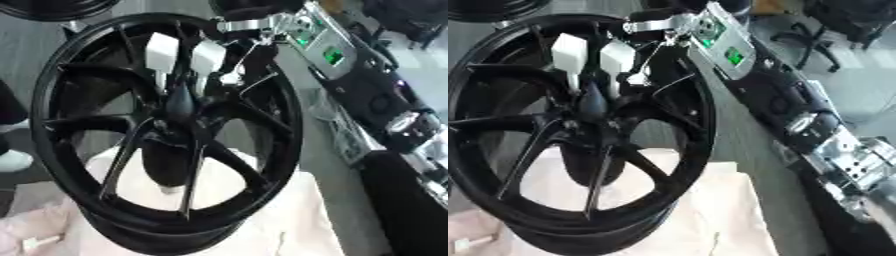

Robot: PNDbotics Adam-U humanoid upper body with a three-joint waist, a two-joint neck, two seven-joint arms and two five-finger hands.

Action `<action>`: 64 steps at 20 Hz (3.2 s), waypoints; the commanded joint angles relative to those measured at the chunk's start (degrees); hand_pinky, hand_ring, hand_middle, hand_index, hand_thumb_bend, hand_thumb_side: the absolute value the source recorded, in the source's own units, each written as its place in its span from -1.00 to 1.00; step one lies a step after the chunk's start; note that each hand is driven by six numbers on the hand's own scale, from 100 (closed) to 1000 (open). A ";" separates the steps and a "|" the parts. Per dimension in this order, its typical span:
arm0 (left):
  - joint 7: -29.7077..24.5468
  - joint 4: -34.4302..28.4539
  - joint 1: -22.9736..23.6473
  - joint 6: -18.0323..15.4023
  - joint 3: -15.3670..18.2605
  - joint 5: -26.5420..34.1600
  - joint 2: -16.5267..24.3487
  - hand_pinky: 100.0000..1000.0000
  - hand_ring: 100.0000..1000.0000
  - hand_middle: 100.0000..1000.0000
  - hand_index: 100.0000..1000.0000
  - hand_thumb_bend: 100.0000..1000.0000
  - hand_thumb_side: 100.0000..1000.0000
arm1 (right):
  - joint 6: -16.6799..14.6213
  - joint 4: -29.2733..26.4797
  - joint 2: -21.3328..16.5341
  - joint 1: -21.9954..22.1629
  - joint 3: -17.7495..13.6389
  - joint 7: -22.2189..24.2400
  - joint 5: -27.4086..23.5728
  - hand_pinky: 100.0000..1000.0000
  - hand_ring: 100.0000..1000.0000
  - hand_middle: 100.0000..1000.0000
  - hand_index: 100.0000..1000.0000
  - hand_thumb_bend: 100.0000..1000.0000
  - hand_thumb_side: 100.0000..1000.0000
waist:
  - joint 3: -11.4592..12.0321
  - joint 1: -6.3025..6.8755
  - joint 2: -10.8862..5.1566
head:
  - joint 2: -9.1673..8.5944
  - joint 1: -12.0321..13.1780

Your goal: Pull the pin out of the wheel hub.

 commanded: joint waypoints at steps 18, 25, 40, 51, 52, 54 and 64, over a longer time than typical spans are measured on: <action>0.26 -0.40 -0.39 0.26 0.32 -0.76 0.99 0.66 0.39 0.27 0.58 -0.90 0.76 | 2.01 -0.51 -2.68 -0.47 -1.38 1.83 -4.11 -0.27 -0.09 0.19 0.59 -1.00 -0.98 | 0.21 0.84 -0.11 | -0.08 -0.86; 0.32 -0.35 -0.36 0.26 0.36 -0.89 0.99 0.66 0.39 0.27 0.58 -0.90 0.76 | 1.76 -0.26 -2.69 -0.33 -1.51 2.77 -5.02 -0.33 -0.23 0.00 0.46 -1.00 -1.00 | 0.35 0.82 0.05 | -0.08 -1.04; 0.16 -0.31 -0.43 0.26 0.31 -1.12 1.05 0.67 0.39 0.28 0.58 -0.90 0.77 | 3.55 -0.54 -3.04 -0.59 -1.90 0.65 -8.52 -0.62 -0.52 -0.43 0.00 -1.00 -1.00 | 0.61 0.85 0.30 | -0.08 -1.86; 0.06 -0.26 -0.31 0.36 0.38 -1.30 1.07 0.67 0.40 0.28 0.58 -0.91 0.77 | 4.13 -1.33 -4.16 -1.06 -2.34 0.46 -10.66 -0.74 -0.67 -0.59 -0.17 -1.00 -1.00 | 0.64 0.87 0.15 | -0.08 -2.36; 0.05 -0.26 -0.31 0.37 0.38 -1.30 1.06 0.67 0.40 0.28 0.58 -0.91 0.77 | 4.22 -1.45 -4.26 -1.16 -2.47 0.46 -10.93 -0.75 -0.68 -0.60 -0.18 -1.00 -1.00 | 0.63 0.89 0.15 | -0.08 -2.40; 0.00 -0.26 -0.32 0.37 0.38 -1.30 1.05 0.67 0.40 0.28 0.58 -0.91 0.77 | 4.39 -1.74 -4.56 -1.35 -2.63 0.48 -11.38 -0.76 -0.69 -0.61 -0.19 -1.00 -1.00 | 0.64 0.94 0.13 | -0.08 -2.43; -0.12 -0.31 -0.22 0.36 0.54 -1.24 1.04 0.67 0.40 0.29 0.58 -0.91 0.76 | 6.58 -3.76 -6.63 -1.83 -4.93 0.35 -16.22 -0.80 -0.71 -0.62 -0.19 -1.00 -1.00 | 0.37 1.09 -0.17 | -0.08 -2.65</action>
